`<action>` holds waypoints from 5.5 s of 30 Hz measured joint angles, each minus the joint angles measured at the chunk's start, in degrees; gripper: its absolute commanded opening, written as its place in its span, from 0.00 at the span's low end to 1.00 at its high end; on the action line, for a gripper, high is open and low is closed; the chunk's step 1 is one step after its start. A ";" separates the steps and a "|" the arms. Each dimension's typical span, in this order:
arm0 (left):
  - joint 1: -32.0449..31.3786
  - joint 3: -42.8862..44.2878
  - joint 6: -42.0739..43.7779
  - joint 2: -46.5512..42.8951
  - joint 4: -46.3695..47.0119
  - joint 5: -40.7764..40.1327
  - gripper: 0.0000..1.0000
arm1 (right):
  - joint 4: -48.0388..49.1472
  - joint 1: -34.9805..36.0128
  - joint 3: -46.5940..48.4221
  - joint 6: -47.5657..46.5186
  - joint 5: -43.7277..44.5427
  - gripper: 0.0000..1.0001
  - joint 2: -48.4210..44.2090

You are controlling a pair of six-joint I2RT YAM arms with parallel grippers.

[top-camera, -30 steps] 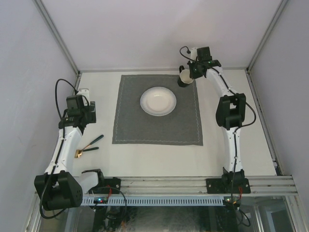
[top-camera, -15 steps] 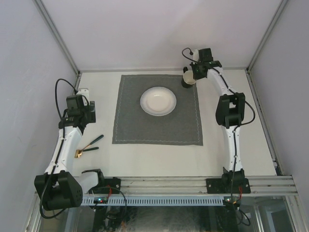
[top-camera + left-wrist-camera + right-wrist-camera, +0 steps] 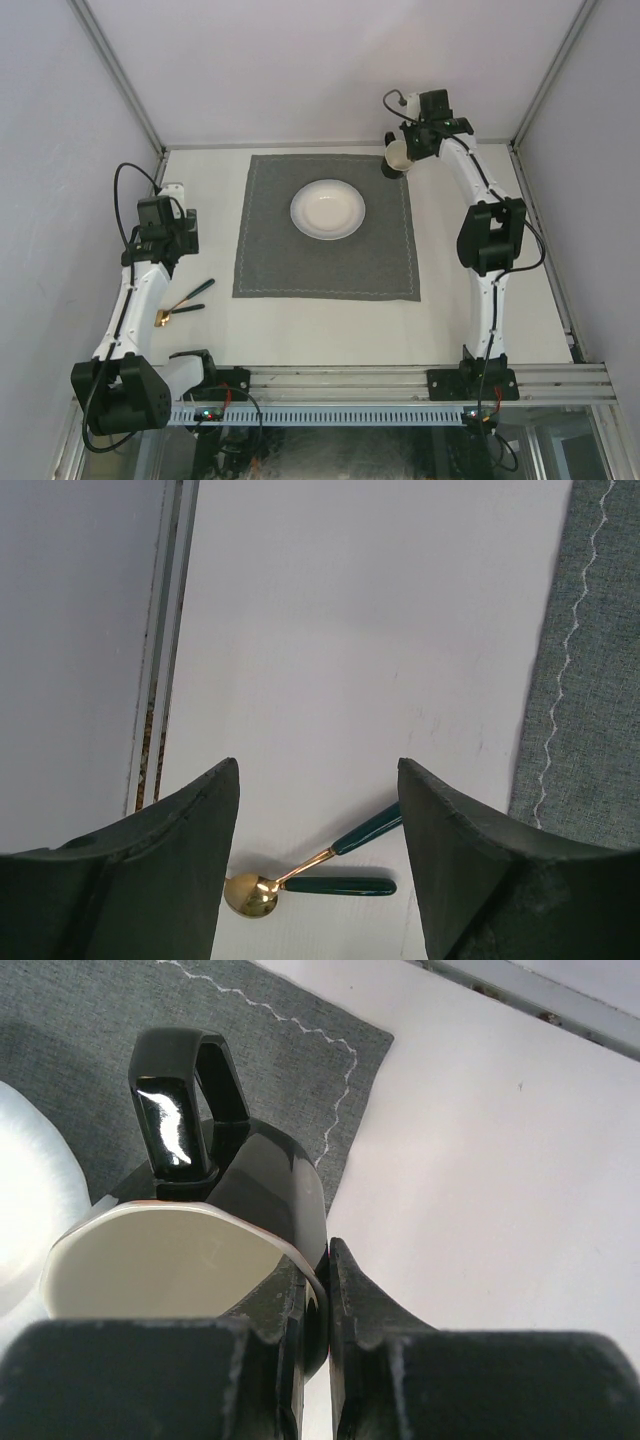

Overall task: Set the dinner table for one person
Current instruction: Place the cup on the napkin, then pick up the spoon from the center of the board.

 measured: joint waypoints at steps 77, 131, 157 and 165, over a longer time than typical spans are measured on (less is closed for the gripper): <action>0.00 0.00 -0.02 0.98 0.33 1.18 0.69 | -21.24 1.20 24.06 4.92 4.35 0.00 18.18; -0.22 -9.99 22.25 1.14 -1.90 11.82 0.64 | -13.99 -2.19 -25.40 -0.76 5.64 0.88 -38.75; 1.22 -10.88 32.30 15.67 -2.27 20.13 0.56 | -16.39 -16.35 -38.86 -3.26 1.40 0.87 -52.37; 3.17 -9.77 32.04 17.27 -2.29 22.36 0.01 | -16.55 -19.08 -39.17 -3.28 -0.74 0.86 -52.54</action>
